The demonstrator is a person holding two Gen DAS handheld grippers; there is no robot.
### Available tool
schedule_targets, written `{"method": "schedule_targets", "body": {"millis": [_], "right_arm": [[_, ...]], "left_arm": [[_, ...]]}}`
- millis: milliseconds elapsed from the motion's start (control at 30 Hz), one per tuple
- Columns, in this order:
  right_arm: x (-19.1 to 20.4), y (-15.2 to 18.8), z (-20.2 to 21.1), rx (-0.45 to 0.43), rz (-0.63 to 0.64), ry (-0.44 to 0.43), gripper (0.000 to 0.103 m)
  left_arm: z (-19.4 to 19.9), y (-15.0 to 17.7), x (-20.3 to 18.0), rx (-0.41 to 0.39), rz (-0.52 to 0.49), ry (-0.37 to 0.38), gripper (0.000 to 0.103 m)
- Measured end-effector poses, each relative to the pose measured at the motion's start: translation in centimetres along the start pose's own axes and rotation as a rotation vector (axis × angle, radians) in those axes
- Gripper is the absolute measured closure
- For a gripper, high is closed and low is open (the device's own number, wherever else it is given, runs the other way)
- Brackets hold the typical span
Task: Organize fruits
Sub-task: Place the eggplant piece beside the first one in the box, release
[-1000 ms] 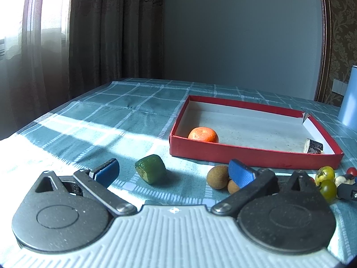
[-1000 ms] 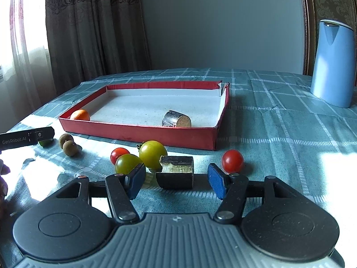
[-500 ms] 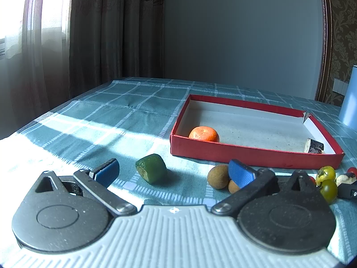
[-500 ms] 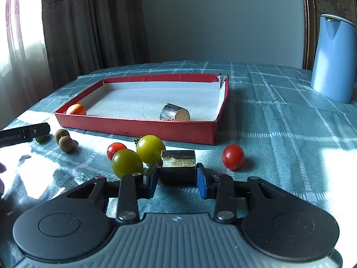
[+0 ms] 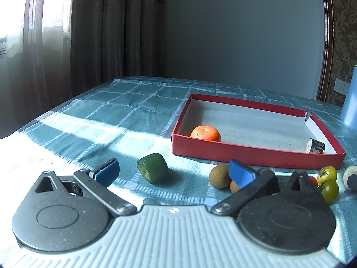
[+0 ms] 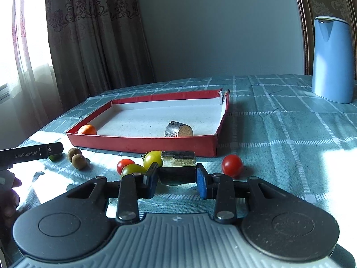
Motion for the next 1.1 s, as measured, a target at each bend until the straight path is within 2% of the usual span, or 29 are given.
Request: {"method": "schedule_targets", "body": {"millis": [233,533,700,900,1100], "right_arm": [[0.2,-0.4,0.4,-0.011,0.015,-0.012,0.068],[-0.7,-5.1,-0.6,-0.077,0.08,0.044,0.068],[-1.9,-6.4,-3.4,-0.048,0.1,0.091,0.068],[-3.1,-5.7,-6.7,0.022,0.101,0.12,0.068],[-3.1,-5.2,-7.1,0.026,0.095,0.123,0.068]], "left_arm": [[-0.1,0.0,0.1,0.002,0.002,0.001,0.0],[-0.1,0.0,0.1,0.005,0.003,0.001,0.0],[-0.1,0.0,0.0,0.005,0.004,0.001,0.0],[-0.1,0.0,0.0,0.004,0.005,0.001,0.0],[-0.1,0.0,0.0,0.004,0.005,0.0,0.0]]}}
Point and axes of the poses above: each gripper's, at about its wrist camera, not at the fingertips, and z roughly against the way its jaws point, x to its left, y to its underside, the point moved 7 cm from there along -z, roughly the way its jaws point, and after that the axes turned 5 degrees about z, right-handed, at the moved point
